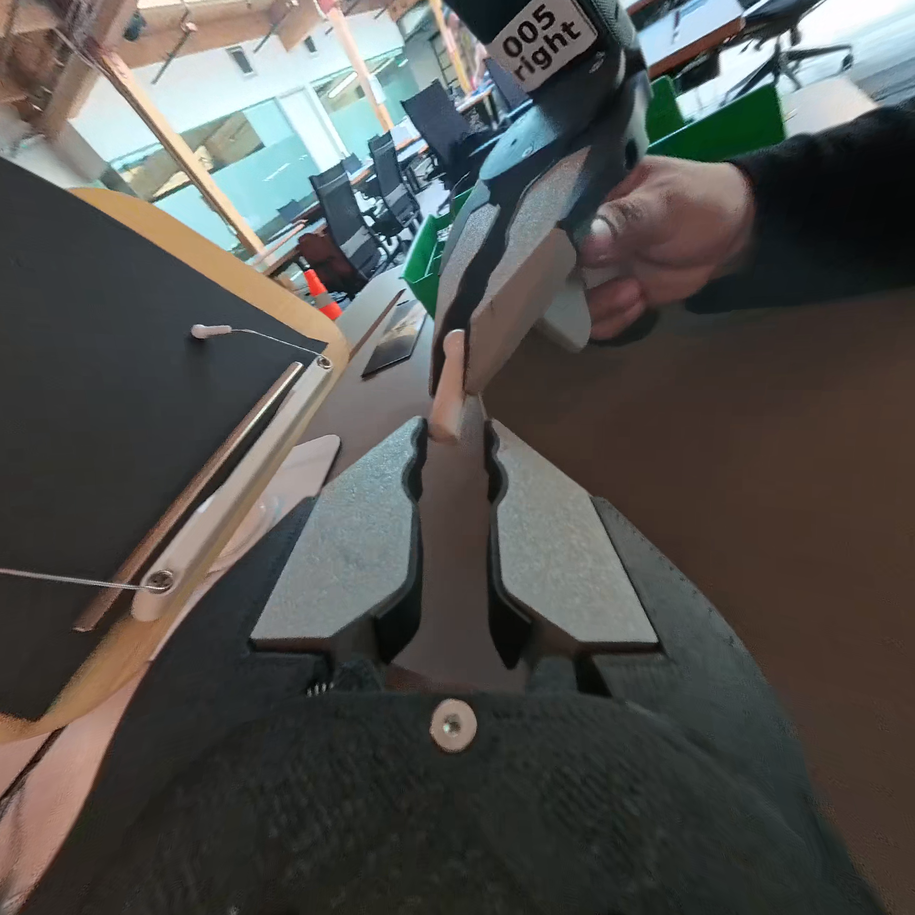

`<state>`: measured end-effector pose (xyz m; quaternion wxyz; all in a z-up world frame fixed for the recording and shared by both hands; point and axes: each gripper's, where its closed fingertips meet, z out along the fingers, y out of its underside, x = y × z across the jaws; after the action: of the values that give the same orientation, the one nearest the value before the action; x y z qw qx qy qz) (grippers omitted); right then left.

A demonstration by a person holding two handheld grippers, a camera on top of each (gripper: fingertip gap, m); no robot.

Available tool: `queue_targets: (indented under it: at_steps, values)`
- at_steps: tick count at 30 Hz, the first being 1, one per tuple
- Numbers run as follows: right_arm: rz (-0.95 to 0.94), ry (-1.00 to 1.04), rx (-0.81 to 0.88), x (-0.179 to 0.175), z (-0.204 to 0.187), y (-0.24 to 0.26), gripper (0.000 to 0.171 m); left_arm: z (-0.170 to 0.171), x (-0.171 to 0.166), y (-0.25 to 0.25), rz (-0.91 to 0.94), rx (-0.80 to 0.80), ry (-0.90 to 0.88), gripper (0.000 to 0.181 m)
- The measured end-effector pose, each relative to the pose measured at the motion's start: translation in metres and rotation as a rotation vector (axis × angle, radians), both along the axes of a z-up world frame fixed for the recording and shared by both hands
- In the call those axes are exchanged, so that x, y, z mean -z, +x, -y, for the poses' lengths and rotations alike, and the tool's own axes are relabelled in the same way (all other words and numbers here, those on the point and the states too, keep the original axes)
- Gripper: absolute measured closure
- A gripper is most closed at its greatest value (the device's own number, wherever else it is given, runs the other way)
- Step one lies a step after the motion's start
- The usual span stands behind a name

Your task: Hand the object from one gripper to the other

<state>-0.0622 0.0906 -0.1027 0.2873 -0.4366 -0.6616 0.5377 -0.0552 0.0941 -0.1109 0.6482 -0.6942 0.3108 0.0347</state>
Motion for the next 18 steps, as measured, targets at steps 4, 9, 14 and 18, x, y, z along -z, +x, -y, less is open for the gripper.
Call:
queue_targets:
  at_steps: [4, 9, 14, 18]
  values:
    - [0.022, -0.137, 0.035, -0.006, -0.012, -0.001, 0.157, -0.004, -0.006, -0.009, -0.104, -0.089, 0.100, 0.160]
    - [0.080, -0.324, 0.042, -0.005, -0.022, -0.002, 0.157, -0.010, 0.001, -0.019, -0.469, -0.232, 0.212, 0.164]
    - [0.107, -0.338, 0.038, -0.003, -0.019, -0.003, 0.157, -0.013, 0.008, -0.019, -0.571, -0.245, 0.229, 0.159]
    - [0.104, -0.351, 0.040, -0.005, -0.019, -0.002, 0.157, -0.012, 0.000, -0.023, -0.573, -0.270, 0.267, 0.160]
